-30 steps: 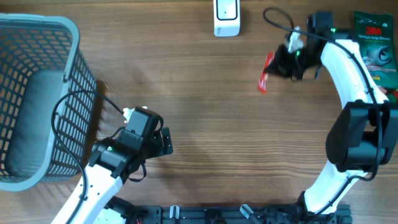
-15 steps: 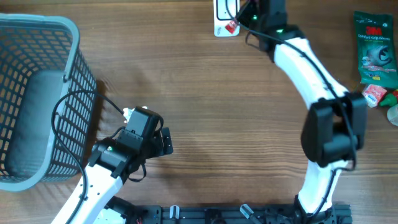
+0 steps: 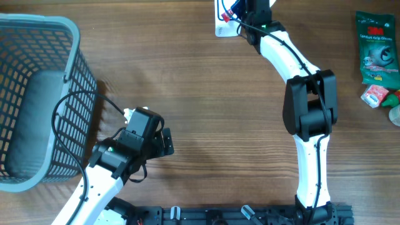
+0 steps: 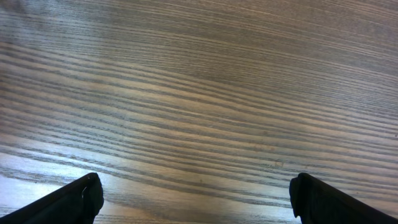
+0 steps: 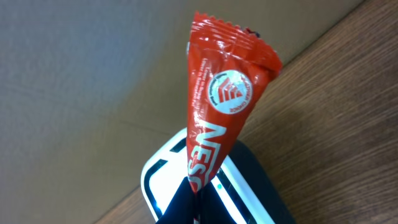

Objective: Scan the item barcode
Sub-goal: 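Carry the red sachet with the right gripper to the scanner, then move the sachet with the right gripper off to the right and release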

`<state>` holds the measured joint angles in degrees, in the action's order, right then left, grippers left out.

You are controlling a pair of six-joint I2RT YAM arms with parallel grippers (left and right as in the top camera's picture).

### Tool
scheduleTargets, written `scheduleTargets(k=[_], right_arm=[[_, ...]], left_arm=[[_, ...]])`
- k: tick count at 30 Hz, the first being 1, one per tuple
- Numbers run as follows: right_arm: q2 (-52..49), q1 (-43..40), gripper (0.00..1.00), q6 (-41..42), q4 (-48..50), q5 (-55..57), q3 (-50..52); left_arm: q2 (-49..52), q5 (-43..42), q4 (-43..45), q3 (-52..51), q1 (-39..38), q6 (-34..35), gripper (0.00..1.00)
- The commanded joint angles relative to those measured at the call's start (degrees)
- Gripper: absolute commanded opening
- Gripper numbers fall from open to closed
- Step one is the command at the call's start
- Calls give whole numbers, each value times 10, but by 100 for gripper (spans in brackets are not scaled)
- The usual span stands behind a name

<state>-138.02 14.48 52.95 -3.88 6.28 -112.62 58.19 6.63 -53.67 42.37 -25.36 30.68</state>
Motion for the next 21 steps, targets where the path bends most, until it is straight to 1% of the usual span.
scheduleTargets(k=[1,4,6,11,12,13,14,15,16,19,20,21], right_arm=[[-7,-4,5,12,-9,5,-16],[9,-19,5,20,-47,-64,-19],[31,-39,5,20,-101,-87,-19],[105,-139,5,-50,-285,-69,-19],[116,-175,4,-82,-319,-52,-19],[117,-195,5,-121,-327,-50,-19],[117,-214,5,-183,-330,-51,-19],[112,-237,4,-308,-331,-50,-16],[105,-259,5,-455,-332,-50,-10],[82,-303,4,-723,-334,-48,22],[77,-318,4,-760,-334,-48,34],[73,-329,5,-767,-333,-49,43]], left_arm=[[0,9,0,2,-2,-7,100],[0,9,0,2,-2,-7,100],[0,9,0,2,-2,-7,100],[0,9,0,2,-2,-7,100],[0,9,0,2,-2,-7,100],[0,9,0,2,-3,-7,100],[0,9,0,2,-2,-7,100],[0,9,0,2,-2,-7,100],[0,9,0,2,-3,-7,100],[0,9,0,2,-2,-7,100],[0,9,0,2,-2,-7,100],[0,9,0,2,-3,-7,100]])
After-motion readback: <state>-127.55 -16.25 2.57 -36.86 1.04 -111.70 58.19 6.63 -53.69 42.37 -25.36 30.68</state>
